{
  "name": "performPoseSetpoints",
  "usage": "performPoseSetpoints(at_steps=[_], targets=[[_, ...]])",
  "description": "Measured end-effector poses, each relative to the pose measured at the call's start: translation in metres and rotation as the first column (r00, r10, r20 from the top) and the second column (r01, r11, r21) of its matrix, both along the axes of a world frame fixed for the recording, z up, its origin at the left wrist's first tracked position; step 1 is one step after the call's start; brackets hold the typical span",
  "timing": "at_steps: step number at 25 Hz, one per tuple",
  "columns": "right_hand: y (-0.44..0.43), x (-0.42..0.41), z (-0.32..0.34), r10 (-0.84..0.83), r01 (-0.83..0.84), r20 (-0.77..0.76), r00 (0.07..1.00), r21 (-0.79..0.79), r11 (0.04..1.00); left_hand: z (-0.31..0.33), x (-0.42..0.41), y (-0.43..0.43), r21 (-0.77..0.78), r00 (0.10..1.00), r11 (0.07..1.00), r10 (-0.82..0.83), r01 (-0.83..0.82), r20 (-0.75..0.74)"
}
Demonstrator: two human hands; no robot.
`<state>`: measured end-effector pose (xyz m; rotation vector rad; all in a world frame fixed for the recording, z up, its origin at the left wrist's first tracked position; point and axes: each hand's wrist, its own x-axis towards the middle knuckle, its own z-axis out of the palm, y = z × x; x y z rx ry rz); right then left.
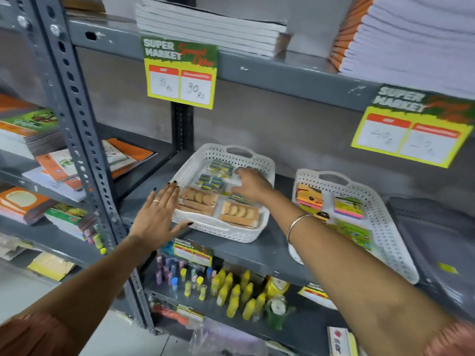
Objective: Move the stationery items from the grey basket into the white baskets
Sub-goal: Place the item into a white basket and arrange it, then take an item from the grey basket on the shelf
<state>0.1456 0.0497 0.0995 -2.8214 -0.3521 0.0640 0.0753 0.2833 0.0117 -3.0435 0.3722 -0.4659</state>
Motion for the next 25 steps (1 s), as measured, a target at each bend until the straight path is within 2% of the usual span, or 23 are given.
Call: performPoseSetpoints(at_steps=[2, 5, 8, 10, 13, 15, 18, 20, 22, 25], targets=[[-0.044, -0.009, 0.010, -0.108, 0.108, 0.030, 0.994, 0.026, 0.994, 0.008, -0.007, -0.018, -0.033, 1.000, 0.999, -0.013, 0.013, 0.009], [-0.117, -0.026, 0.013, -0.320, 0.316, 0.074, 0.945, 0.067, 0.947, 0.024, -0.012, -0.083, -0.074, 0.987, 0.984, -0.158, 0.160, 0.040], [-0.190, -0.048, 0.009, -0.499, 0.501, 0.115, 0.859, 0.018, 0.866, 0.033, -0.016, -0.166, -0.084, 0.936, 0.935, -0.338, 0.346, 0.093], [-0.236, -0.066, 0.004, -0.599, 0.607, 0.141, 0.789, -0.022, 0.795, 0.031, -0.020, -0.211, -0.103, 0.897, 0.891, -0.435, 0.441, 0.077], [-0.308, -0.101, -0.011, -0.705, 0.713, 0.110, 0.700, -0.062, 0.699, 0.020, -0.027, -0.255, -0.081, 0.866, 0.862, -0.499, 0.500, 0.036], [-0.349, -0.124, -0.022, -0.729, 0.723, 0.038, 0.683, -0.170, 0.669, 0.013, -0.032, -0.269, -0.056, 0.868, 0.867, -0.496, 0.494, -0.028], [-0.385, -0.153, -0.035, -0.701, 0.624, -0.157, 0.695, -0.353, 0.697, 0.005, -0.033, -0.274, -0.060, 0.871, 0.872, -0.488, 0.485, -0.051], [-0.393, -0.164, -0.045, -0.673, 0.559, -0.253, 0.695, -0.398, 0.727, 0.003, -0.032, -0.273, -0.056, 0.871, 0.872, -0.489, 0.486, -0.047], [-0.396, -0.169, -0.055, -0.675, 0.567, -0.250, 0.694, -0.386, 0.727, 0.003, -0.033, -0.273, -0.043, 0.878, 0.879, -0.476, 0.475, -0.049], [-0.397, -0.170, -0.060, -0.692, 0.587, -0.168, 0.702, -0.414, 0.696, 0.003, -0.035, -0.273, -0.051, 0.883, 0.885, -0.464, 0.462, -0.067]])
